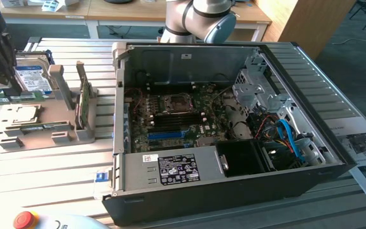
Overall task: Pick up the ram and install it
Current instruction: 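Pick up the ram and move it above insertion slot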
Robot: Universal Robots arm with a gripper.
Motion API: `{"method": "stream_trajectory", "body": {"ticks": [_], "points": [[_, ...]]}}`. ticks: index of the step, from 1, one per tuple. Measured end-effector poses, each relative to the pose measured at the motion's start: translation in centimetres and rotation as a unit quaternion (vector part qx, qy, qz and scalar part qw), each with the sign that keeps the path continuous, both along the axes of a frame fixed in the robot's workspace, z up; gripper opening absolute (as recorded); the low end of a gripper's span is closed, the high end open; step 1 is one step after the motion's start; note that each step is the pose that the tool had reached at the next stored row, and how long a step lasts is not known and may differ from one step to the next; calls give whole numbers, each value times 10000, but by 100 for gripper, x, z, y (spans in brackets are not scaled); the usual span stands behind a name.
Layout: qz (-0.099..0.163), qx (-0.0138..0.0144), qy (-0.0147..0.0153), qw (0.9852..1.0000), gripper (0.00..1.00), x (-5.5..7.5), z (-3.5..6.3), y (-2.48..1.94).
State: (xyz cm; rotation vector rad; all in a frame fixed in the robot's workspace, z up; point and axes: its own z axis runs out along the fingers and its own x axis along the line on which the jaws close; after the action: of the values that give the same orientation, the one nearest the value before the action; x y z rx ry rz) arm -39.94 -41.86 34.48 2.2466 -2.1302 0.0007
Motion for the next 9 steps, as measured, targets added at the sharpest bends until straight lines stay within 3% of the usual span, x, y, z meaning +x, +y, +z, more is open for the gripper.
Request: {"method": "stream_trajectory", "body": {"ticks": [9], "points": [[0,-7,11,10000,12,0,199,0]]}}
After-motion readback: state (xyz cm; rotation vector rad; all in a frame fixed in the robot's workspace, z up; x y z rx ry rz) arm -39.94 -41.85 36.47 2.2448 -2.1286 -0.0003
